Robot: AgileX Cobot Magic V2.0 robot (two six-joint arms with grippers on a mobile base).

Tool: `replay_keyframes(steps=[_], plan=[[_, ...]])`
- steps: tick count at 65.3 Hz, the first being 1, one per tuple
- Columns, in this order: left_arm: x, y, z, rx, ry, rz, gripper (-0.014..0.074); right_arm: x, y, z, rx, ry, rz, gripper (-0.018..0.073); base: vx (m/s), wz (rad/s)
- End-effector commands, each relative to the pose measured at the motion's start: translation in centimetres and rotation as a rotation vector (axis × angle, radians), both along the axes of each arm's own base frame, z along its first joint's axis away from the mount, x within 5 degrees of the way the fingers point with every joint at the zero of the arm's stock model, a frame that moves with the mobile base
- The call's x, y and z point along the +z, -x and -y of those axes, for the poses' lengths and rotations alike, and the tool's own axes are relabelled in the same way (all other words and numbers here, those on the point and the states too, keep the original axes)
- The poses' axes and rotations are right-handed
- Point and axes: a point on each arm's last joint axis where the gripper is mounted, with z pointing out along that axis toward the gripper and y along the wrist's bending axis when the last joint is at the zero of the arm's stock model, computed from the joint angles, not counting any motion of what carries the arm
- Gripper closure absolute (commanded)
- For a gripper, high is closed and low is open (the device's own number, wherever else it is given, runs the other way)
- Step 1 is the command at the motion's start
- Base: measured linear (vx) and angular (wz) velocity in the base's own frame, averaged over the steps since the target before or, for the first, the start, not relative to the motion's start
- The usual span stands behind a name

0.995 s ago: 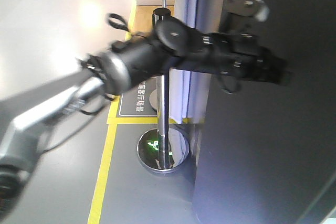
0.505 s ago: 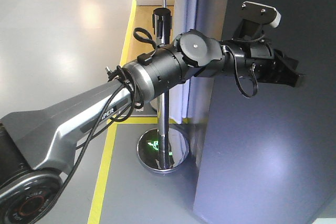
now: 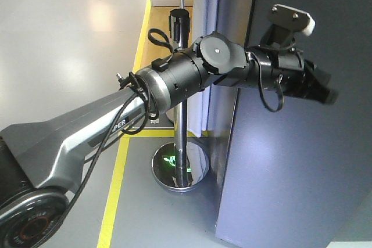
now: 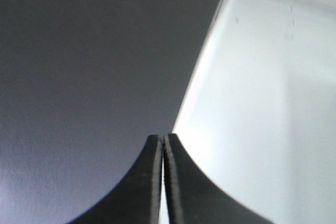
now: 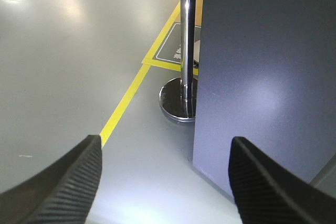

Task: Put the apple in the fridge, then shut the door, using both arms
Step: 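Push the refrigerator door closed with the left gripper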

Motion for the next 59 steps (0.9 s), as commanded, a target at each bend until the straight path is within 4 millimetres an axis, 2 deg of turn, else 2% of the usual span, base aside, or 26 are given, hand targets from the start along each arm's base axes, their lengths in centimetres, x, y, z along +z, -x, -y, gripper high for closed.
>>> replay_keyframes(steps=[1, 10, 22, 31, 39, 44, 53, 59], plan=[[6.1, 1.9, -1.8, -0.015, 0.03, 0.064, 0.0602, 1.1, -0.4, -0.1, -0.009, -0.016, 0.064, 0.0074, 0.0, 0.0], [7.3, 2.7, -3.5, 0.029, -0.113, 0.036, 0.0602, 1.1, -0.4, -0.1, -0.009, -0.016, 0.064, 0.0074, 0.0, 0.0], [10.1, 3.5, -6.8, 0.171, -0.275, 0.071, 0.0602, 1.1, -0.4, -0.1, -0.009, -0.016, 0.064, 0.0074, 0.0, 0.0], [11.6, 4.5, -8.8, 0.231, -0.313, 0.092, 0.0602, 1.1, -0.4, -0.1, -0.009, -0.016, 0.064, 0.0074, 0.0, 0.0], [11.4, 5.4, -10.2, 0.251, -0.303, 0.093, 0.0602, 1.1, -0.4, -0.1, -0.009, -0.016, 0.064, 0.0074, 0.0, 0.0], [11.4, 5.8, -11.8, 0.284, -0.276, 0.106, 0.0602, 1.1, -0.4, -0.1, -0.009, -0.016, 0.064, 0.0074, 0.0, 0.0], [11.0, 6.8, -15.7, 0.354, -0.256, 0.103, 0.0602, 1.1, -0.4, -0.1, -0.009, -0.016, 0.064, 0.0074, 0.0, 0.0], [10.7, 8.1, -18.9, 0.399, -0.266, 0.094, 0.0602, 1.1, -0.4, -0.1, -0.009, -0.016, 0.064, 0.0074, 0.0, 0.0]])
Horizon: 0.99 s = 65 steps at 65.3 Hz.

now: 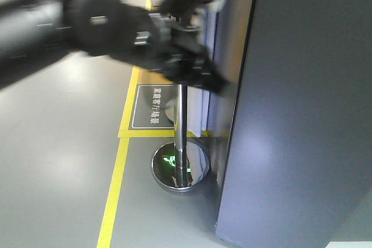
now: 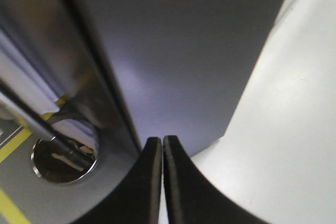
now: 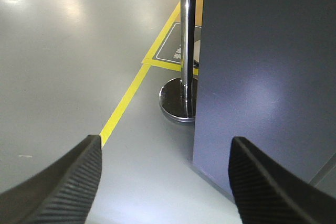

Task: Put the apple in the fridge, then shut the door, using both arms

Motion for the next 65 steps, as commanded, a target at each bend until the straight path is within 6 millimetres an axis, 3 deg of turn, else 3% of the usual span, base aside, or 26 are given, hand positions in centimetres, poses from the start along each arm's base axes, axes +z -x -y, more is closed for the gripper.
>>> replay_keyframes(steps=[1, 15, 26, 37, 65], plan=[[3.1, 2.1, -3.8, 0.062, 0.11, 0.101, 0.0602, 1.1, -0.4, -0.1, -0.009, -0.016, 0.064, 0.0074, 0.0, 0.0], [1.6, 6.2, -9.3, 0.122, 0.1, 0.131, 0.0602, 1.1, -0.4, -0.1, -0.009, -0.019, 0.069, 0.0074, 0.0, 0.0], [0.0, 9.3, -12.0, 0.144, 0.113, 0.154, 0.0602, 1.3, -0.5, -0.1, -0.009, -0.025, 0.086, 0.0074, 0.0, 0.0], [-1.1, 10.7, -13.0, 0.152, 0.133, 0.18, 0.0602, 1.4, -0.5, -0.1, -0.01, -0.03, 0.1, 0.0074, 0.0, 0.0], [-1.5, 10.9, -13.1, 0.147, 0.106, 0.156, 0.0602, 1.6, -0.6, 0.0, -0.016, -0.03, 0.124, 0.0075, 0.0, 0.0]])
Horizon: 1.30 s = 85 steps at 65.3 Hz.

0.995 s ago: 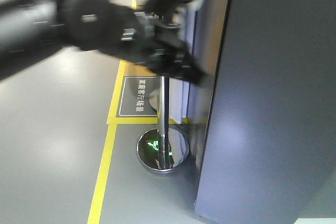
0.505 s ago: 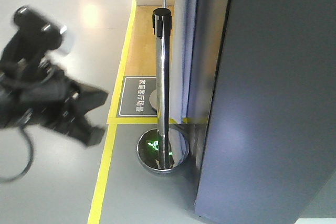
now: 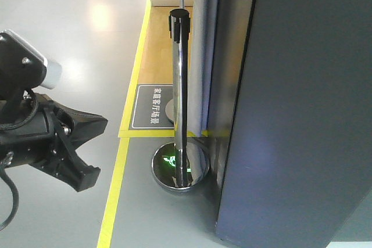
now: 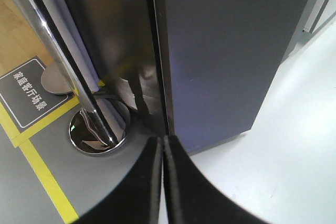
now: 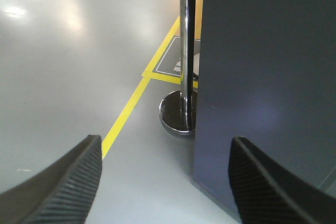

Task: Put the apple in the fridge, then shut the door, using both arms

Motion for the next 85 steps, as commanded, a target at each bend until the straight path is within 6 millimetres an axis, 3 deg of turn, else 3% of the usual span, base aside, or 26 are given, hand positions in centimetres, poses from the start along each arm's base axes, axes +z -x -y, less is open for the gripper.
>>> replay_keyframes(steps=[1, 20, 31, 53, 85], plan=[[1.7, 0.0, -0.1, 0.011, 0.063, 0.079, 0.0602, 1.3, -0.4, 0.0, -0.015, -0.017, 0.083, 0.0076, 0.0, 0.0], [1.7, 0.0, -0.1, 0.011, 0.063, 0.079, 0.0602, 2.1, -0.9, 0.5, -0.078, -0.028, 0.172, 0.0152, 0.0, 0.0], [1.7, 0.0, -0.1, 0.011, 0.064, 0.079, 0.0602, 2.4, -2.8, 0.8, -0.172, -0.032, 0.106, 0.0228, 0.0, 0.0], [1.7, 0.0, -0.1, 0.011, 0.064, 0.079, 0.0602, 2.1, -10.8, 0.3, -0.29, 0.071, -0.077, 0.0572, 0.0, 0.0], [1.7, 0.0, -0.1, 0.011, 0.064, 0.079, 0.0602, 9.2, -21.5, -0.8, -0.366, 0.207, -0.021, 0.0562, 0.0, 0.0]])
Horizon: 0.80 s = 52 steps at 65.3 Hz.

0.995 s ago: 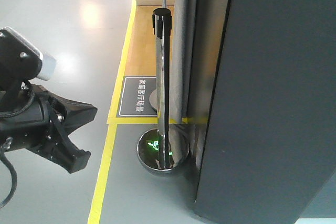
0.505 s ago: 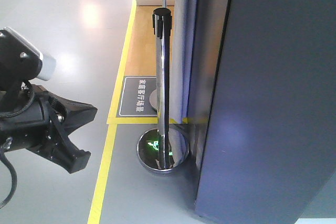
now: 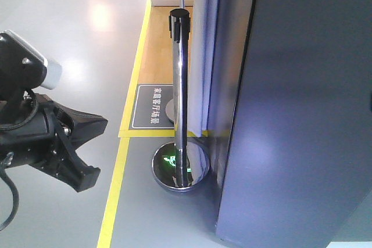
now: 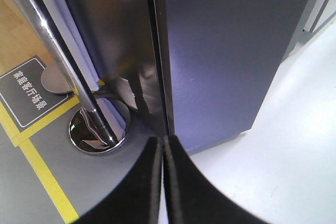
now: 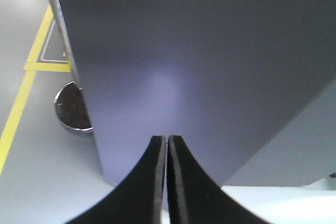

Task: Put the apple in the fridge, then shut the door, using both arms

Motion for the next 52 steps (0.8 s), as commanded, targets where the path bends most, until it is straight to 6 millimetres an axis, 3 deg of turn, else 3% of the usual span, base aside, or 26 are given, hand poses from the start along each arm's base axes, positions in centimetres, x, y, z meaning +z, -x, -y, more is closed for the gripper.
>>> replay_keyframes(steps=[1, 11, 23, 34, 52], plan=[[1.7, 0.0, -0.1, 0.011, 0.064, 0.08, 0.0602, 2.5, -2.2, -0.2, 0.005, 0.029, 0.098, 0.0562, 0.0, 0.0], [1.7, 0.0, -0.1, 0.011, 0.064, 0.08, 0.0602, 4.0, -5.2, 1.9, -0.088, 0.018, 0.114, 0.0562, 0.0, 0.0], [1.7, 0.0, -0.1, 0.011, 0.064, 0.08, 0.0602, 4.4, -8.0, 4.8, -0.091, 0.005, 0.111, 0.0561, 0.0, 0.0], [1.7, 0.0, -0.1, 0.011, 0.064, 0.08, 0.0602, 4.8, -10.1, 7.2, -0.111, -0.037, 0.254, 0.0561, 0.0, 0.0], [1.7, 0.0, -0.1, 0.011, 0.064, 0.08, 0.0602, 3.2, -14.2, 9.8, -0.136, 0.021, 0.393, 0.0561, 0.0, 0.0]])
